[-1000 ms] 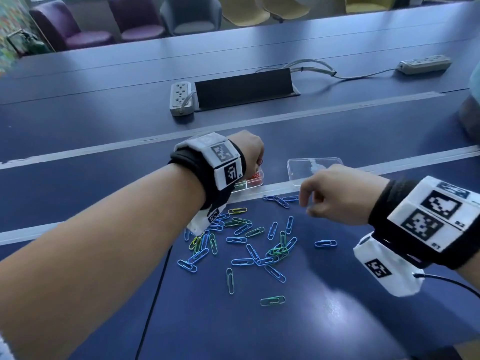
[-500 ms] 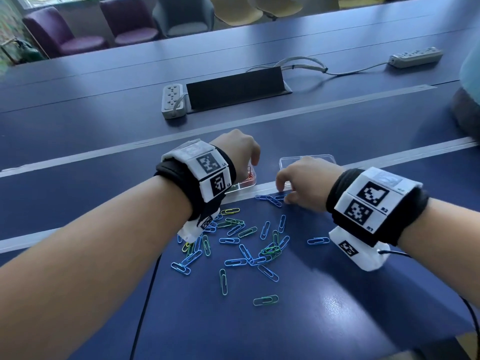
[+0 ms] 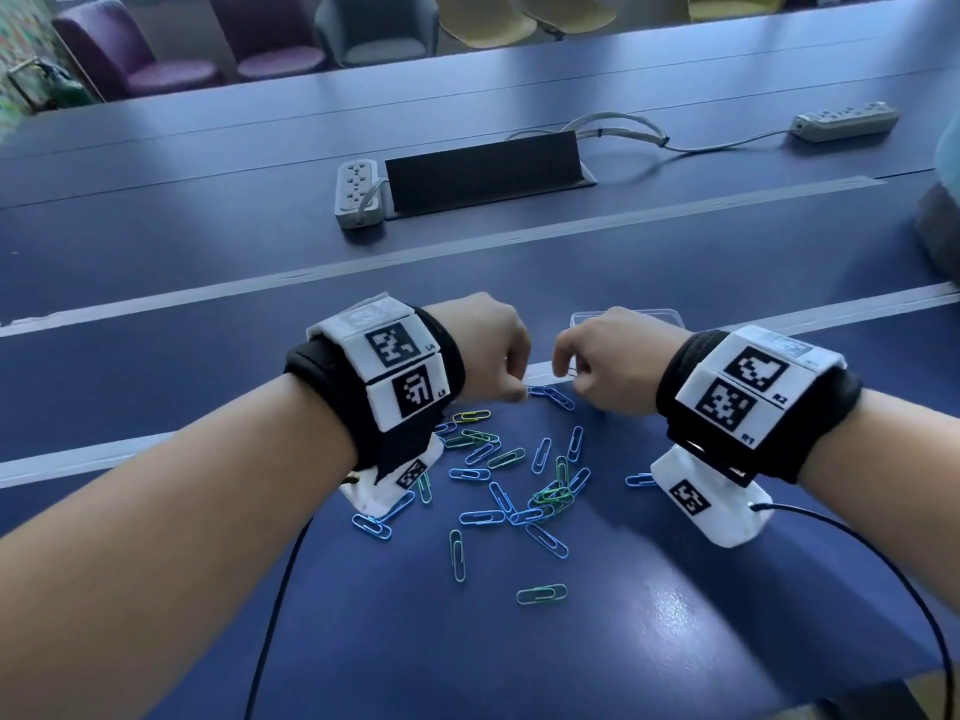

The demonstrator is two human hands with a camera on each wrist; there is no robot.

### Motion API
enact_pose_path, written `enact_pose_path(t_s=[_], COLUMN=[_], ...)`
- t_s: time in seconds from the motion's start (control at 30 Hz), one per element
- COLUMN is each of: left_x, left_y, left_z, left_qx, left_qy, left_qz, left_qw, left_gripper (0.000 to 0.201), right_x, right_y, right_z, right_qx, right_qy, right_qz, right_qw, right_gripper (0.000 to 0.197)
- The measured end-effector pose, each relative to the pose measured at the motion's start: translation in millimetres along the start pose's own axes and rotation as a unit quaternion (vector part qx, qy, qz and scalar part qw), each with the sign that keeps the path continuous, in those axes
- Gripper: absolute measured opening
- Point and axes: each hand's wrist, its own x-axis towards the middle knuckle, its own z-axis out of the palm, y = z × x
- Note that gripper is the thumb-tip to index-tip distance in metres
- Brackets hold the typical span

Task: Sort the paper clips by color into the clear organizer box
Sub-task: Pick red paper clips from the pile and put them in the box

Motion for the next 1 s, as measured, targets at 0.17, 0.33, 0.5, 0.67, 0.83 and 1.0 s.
enact_pose_path(t_s=[0.17, 0.33, 0.5, 0.67, 0.83, 1.0], left_x=[-22, -42, -52, -58, -64, -66], left_y=[-24, -54, -64, -74, -87, -94], left_z=[2, 6, 12, 15, 17, 22], left_qx=[0.007, -0.014, -0.034, -0.016, -0.018, -0.012], left_qy=[-0.041, -0.041, -0.032, -0.030, -0.022, -0.026], left_qz=[-0.042, -0.105, -0.115, -0.138, -0.172, -0.188], left_qw=[0.998, 0.994, 0.992, 0.990, 0.985, 0.982], left_gripper=[0.005, 0.004, 0.008, 0.015, 0.021, 0.019], right_x=[3, 3, 5, 5, 10, 13], right_y=[-7, -14, -20, -24, -19, -18], right_z=[2, 7, 5, 5, 6, 3], right_qx=[0.024, -0.036, -0.054, -0.039, 0.000, -0.006], right_qy=[-0.007, -0.055, -0.084, -0.073, -0.049, -0.076], right_qz=[0.034, 0.050, 0.039, 0.031, 0.031, 0.032], right_qw=[0.999, 0.997, 0.994, 0.996, 0.998, 0.997], right_gripper=[0.015, 0.021, 0.036, 0.015, 0.015, 0.029])
